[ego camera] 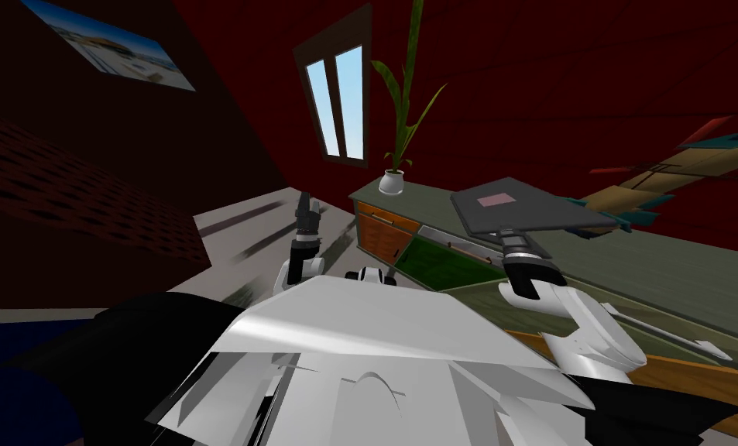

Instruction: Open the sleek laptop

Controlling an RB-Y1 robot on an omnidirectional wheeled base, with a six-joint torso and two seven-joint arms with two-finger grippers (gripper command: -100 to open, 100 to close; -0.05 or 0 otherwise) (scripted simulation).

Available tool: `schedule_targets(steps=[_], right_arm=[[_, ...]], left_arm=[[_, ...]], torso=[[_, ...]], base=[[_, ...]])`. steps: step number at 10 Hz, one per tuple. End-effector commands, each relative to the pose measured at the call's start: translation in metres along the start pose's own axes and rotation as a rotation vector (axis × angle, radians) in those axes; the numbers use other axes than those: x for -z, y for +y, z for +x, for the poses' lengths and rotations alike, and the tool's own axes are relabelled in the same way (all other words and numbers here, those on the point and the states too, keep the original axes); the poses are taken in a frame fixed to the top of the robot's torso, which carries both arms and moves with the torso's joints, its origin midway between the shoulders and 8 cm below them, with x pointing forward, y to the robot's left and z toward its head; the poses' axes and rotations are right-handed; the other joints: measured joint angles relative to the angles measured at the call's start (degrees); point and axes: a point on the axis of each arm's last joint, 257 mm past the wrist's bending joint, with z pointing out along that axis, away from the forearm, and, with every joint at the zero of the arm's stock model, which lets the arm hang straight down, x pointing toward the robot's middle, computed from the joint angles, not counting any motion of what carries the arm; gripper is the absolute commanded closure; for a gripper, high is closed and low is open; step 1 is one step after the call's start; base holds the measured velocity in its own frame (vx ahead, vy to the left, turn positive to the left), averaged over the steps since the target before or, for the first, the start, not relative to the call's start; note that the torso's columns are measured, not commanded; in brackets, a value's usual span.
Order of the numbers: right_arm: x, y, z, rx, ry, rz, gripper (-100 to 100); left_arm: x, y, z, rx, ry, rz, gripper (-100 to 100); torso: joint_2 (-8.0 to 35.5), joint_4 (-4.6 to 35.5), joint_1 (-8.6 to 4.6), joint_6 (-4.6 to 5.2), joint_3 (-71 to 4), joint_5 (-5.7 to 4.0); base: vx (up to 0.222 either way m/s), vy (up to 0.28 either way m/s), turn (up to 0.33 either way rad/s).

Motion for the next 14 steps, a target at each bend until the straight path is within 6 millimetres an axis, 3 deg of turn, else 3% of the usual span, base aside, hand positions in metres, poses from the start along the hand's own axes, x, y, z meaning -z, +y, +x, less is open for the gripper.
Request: schedule_targets(steps=[1, 2, 4, 10, 11, 12, 14], right_arm=[[-0.003, 0.000, 0.007, -0.028, 0.000, 0.001, 100], [-0.002, 0.005, -0.008, -0.029, -0.008, 0.000, -100], [0.000, 0.011, -0.021, -0.026, -0.011, -0.001, -100], [0.005, 0.035, -0.048, -0.022, -0.002, -0.011, -100], [0.005, 0.029, -0.045, -0.022, 0.000, -0.006, -100], [0.005, 0.028, -0.045, -0.024, 0.000, -0.005, 0], [0.005, 0.027, -0.044, -0.026, 0.003, -0.002, 0]], left_arm=[[0.000, 0.000, 0.000, 0.000, 0.000, 0.000, 0], [0.000, 0.000, 0.000, 0.000, 0.000, 0.000, 0], [0.000, 0.000, 0.000, 0.000, 0.000, 0.000, 0], [0.000, 0.000, 0.000, 0.000, 0.000, 0.000, 0], [0.000, 0.000, 0.000, 0.000, 0.000, 0.000, 0], [0.000, 0.000, 0.000, 0.000, 0.000, 0.000, 0], [0.000, 0.000, 0.000, 0.000, 0.000, 0.000, 0]], torso=[[-0.04, -0.04, 0.08, -0.12, -0.02, -0.01], [-0.03, 0.17, 0.18, -0.07, -0.09, 0.33], [0.29, 0.55, 0.48, 0.05, 0.02, 0.79], [0.63, 0.78, 0.59, 0.09, 0.24, 0.96], [0.62, 0.78, 0.59, 0.10, 0.22, 0.97], [0.61, 0.73, 0.54, 0.10, 0.22, 0.90], [0.59, 0.71, 0.53, 0.09, 0.19, 0.90]], base=[[-0.020, -0.001, -0.011], [0.003, 0.003, -0.019], [0.031, 0.005, -0.010], [0.020, 0.005, -0.009], [0.011, -0.001, 0.000], [0.000, 0.000, 0.000], [0.000, 0.000, 0.000]])
